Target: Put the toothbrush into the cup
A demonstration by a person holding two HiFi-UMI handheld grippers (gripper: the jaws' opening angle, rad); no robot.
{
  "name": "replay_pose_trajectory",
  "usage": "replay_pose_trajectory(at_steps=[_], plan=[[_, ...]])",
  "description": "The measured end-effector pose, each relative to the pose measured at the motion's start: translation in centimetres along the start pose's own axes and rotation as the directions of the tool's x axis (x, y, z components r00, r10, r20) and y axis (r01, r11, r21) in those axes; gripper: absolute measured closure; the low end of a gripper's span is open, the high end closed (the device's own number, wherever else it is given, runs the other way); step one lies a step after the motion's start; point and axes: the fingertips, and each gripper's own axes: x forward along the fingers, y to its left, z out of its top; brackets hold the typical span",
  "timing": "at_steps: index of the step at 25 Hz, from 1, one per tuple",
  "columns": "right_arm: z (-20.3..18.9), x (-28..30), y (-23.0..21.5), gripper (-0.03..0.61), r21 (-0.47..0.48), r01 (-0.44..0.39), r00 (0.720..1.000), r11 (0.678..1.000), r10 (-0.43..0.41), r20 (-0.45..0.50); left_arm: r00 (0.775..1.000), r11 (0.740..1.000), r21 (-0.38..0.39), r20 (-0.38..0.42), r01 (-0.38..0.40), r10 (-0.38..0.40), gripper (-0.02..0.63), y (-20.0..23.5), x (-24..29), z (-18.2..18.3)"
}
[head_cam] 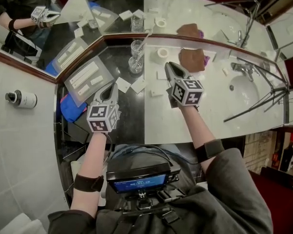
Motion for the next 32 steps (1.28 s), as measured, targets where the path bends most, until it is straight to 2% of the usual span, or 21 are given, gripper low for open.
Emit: replay_pose_trajectory(at_steps=[7, 17, 32], plan=[[-2.2, -4.4, -2.9, 0.56, 0.027, 0.094, 0.994, 0.995, -0.093, -0.058, 1.0, 1.0, 0.015, -0.002, 0.02, -0.02, 0.612, 0.2, -0.9, 0.1], [-6.0, -9.1, -5.9, 0.563, 0.082, 0.207, 0.974, 0.975, -0.198, -0.114, 0.999, 1.0, 0.019, -0.036, 0.019, -0.019, 0.612, 0.9, -1.9, -1.2], [-7.9, -10.3, -6.0, 0.565, 0.08, 0.21, 0.97, 0.974, -0.198, -0.138, 0.998, 1.0, 0.008, -0.055, 0.01, -0.009, 0.612, 1.1, -2.7, -2.5]])
